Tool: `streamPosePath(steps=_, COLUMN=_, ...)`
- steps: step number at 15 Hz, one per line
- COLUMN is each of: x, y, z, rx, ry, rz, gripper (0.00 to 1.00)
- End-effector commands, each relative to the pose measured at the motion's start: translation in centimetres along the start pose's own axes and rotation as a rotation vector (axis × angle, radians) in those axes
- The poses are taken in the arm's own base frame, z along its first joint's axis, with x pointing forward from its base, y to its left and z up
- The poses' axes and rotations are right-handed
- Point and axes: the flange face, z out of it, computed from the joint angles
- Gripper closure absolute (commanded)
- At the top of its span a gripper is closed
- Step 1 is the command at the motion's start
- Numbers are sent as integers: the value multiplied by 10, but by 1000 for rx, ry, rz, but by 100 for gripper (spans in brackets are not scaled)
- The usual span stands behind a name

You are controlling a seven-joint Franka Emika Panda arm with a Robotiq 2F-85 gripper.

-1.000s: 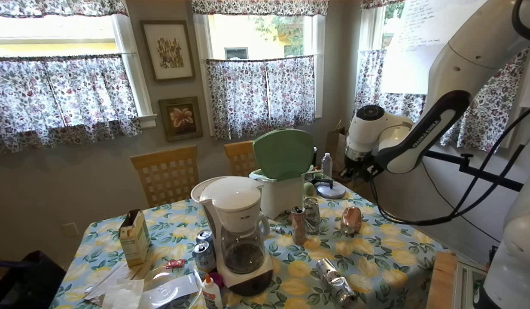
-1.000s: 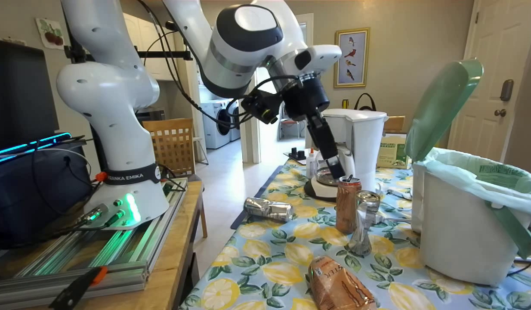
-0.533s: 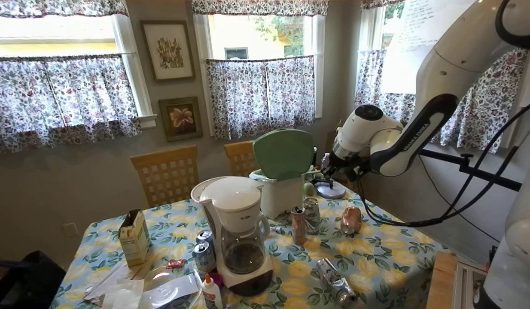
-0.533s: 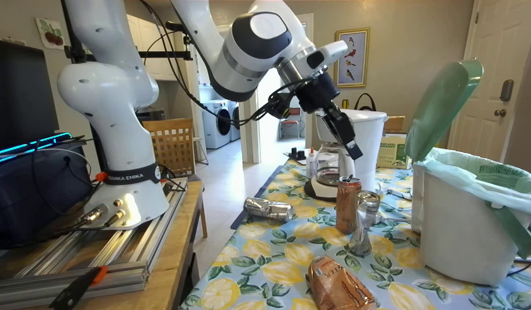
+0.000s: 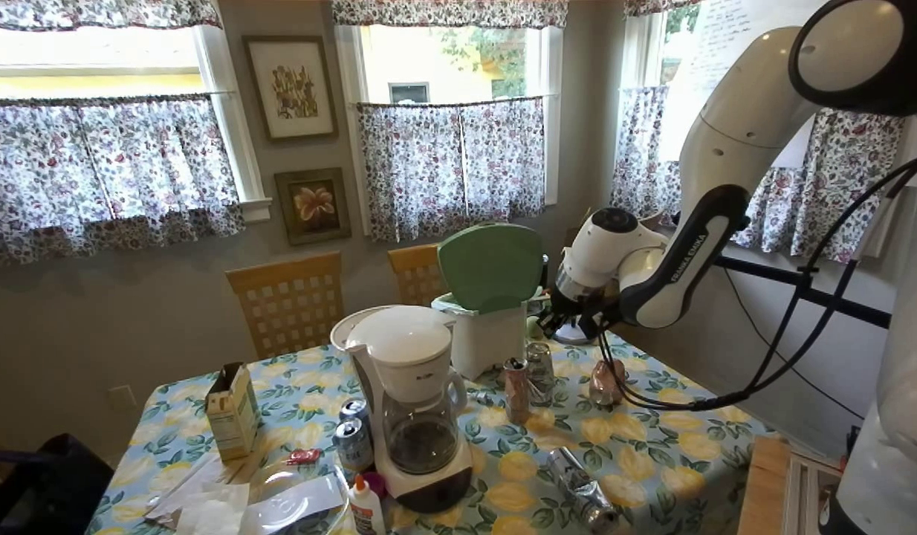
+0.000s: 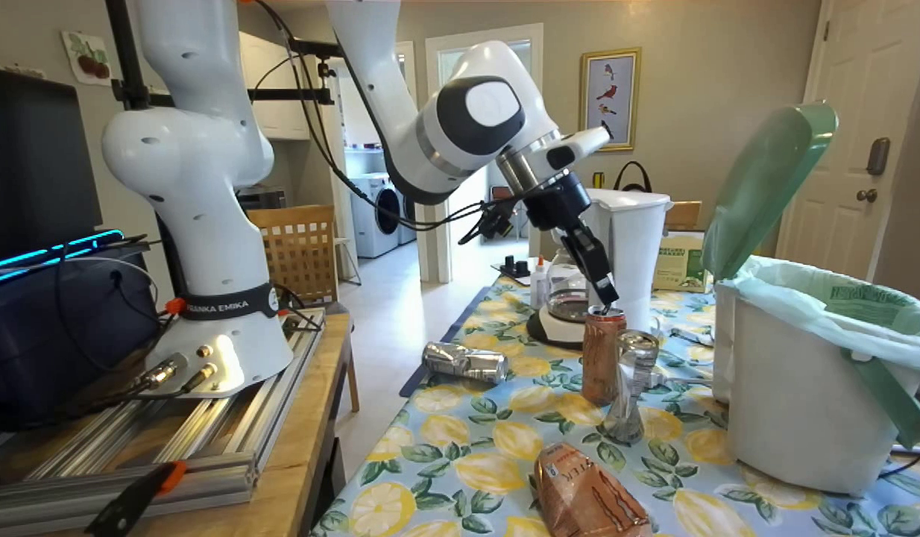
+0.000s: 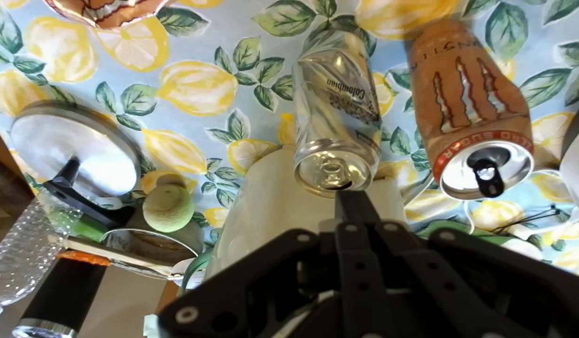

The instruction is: Drop all the cans on the table

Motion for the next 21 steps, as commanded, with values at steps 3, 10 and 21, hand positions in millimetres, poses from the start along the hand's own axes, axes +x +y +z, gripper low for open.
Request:
streamPosePath(steps=3, x=0, y=2, z=0, rx=-2, ry=-1, rz=3, gripper=99)
streamPosePath(steps=10, x=6, y=-9, z=11, rx=21, ry=3, rz=-14, gripper=100)
streamPosePath(steps=21, x=15, y=-20, z=47, rx=88, ry=38, rz=-99, gripper=100)
